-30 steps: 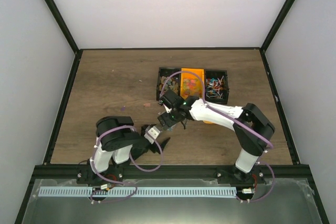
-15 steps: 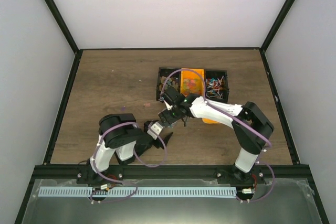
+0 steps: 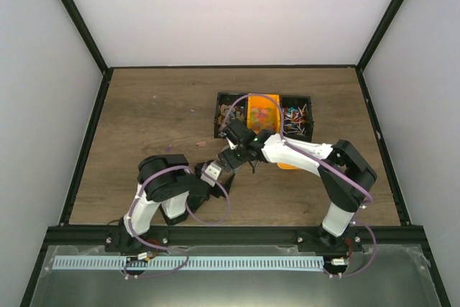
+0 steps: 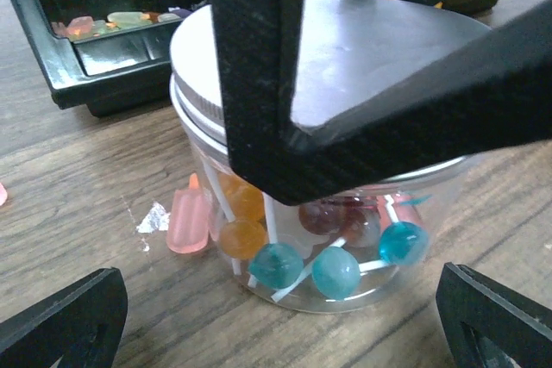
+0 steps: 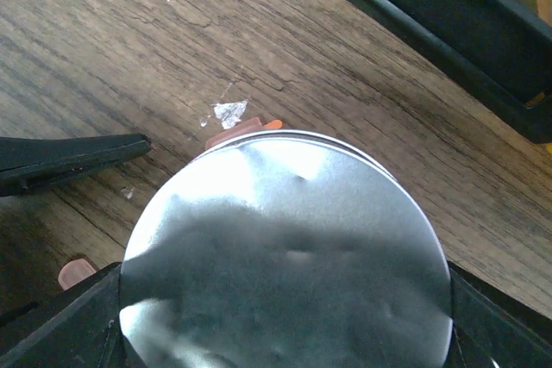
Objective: Pack the candies
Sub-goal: Screw the bottle lid onto the packing bottle.
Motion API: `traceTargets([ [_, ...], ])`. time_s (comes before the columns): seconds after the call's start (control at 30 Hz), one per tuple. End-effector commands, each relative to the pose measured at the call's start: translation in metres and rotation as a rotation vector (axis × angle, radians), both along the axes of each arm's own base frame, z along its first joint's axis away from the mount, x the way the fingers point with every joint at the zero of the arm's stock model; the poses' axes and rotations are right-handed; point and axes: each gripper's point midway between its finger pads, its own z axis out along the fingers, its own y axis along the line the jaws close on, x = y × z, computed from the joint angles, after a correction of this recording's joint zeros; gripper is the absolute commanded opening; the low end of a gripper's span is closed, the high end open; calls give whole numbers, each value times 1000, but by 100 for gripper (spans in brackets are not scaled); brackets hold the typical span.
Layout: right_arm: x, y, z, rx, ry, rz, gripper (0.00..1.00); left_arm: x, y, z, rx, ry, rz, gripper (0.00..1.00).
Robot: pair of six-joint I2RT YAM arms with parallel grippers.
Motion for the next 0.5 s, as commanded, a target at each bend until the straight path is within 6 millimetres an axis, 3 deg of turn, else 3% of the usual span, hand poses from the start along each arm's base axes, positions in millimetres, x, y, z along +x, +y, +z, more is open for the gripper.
traceTargets([
  [0.0,-73,-15,-67,-137,254,100,86,14,-11,13,-138,-58,6,100],
  [0.17,-76,-13,-70,-139,258,114,86,10,-23,10,-131,-56,-66,100],
  [0.47,-75,-6,-73,-130,264,132,87,-31,-43,2,-54,-51,-366,100],
])
